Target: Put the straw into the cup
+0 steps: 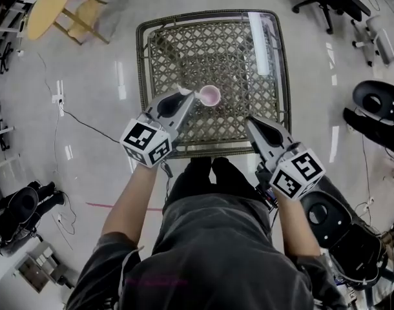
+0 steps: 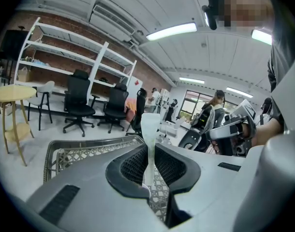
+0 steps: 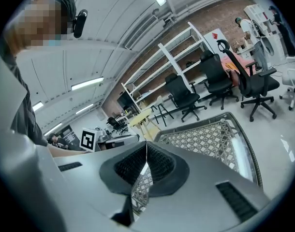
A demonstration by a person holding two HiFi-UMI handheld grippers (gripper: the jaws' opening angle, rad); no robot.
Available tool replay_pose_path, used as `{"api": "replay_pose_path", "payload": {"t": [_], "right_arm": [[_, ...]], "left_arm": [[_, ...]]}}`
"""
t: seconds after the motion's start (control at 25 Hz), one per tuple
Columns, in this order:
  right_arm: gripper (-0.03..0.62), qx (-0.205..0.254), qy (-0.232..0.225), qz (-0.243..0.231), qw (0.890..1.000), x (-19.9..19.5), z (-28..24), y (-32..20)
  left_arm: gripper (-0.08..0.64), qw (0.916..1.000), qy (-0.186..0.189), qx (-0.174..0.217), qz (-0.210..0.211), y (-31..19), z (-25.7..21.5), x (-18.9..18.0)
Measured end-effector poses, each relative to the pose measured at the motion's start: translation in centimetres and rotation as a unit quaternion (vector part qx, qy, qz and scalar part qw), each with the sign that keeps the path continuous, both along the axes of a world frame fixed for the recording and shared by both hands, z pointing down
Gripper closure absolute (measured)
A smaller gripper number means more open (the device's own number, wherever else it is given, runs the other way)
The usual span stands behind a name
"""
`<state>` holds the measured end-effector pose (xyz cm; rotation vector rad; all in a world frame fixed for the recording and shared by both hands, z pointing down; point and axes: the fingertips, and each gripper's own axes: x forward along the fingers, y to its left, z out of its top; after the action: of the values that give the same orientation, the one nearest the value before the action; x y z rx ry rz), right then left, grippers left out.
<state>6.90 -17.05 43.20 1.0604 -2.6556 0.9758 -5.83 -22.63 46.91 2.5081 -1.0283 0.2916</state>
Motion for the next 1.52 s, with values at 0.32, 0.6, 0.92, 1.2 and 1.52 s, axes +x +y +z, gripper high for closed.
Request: {"api": "replay_pose_path", "payload": {"t": [0.32, 0.6, 0.92, 1.2, 1.52], "right_arm": [[0.577, -0.022, 0.015, 0.009, 1.0, 0.3, 2.0, -0.5], [0.577, -0.037, 0.021, 0.009, 0.999, -0.3, 3.0, -1.1], [0.577, -0.045, 0.025, 0.009, 0.999, -0.1, 3.7, -1.1], [0.577, -0.055, 0.028, 0.007, 0.998, 0.0, 4.2, -0.6], [0.577, -0.057, 0.031, 0.013, 0.998, 1.2, 4.4, 0.0]], "left_arm": [[0.511, 0.9998, 0.004, -0.017, 0.008, -1.7, 3.2, 0.3], [0.511, 0.9992, 0.004, -0.038, 0.006, -2.6, 6.0, 0.1], [0.511, 0.9985, -0.004, -0.055, 0.004, -2.9, 8.7, 0.4], [0.511, 0.9976, -0.005, -0.069, -0.002, -2.6, 10.5, 0.6], [0.511, 0.9967, -0.007, -0.08, -0.007, -2.1, 12.1, 1.4]]}}
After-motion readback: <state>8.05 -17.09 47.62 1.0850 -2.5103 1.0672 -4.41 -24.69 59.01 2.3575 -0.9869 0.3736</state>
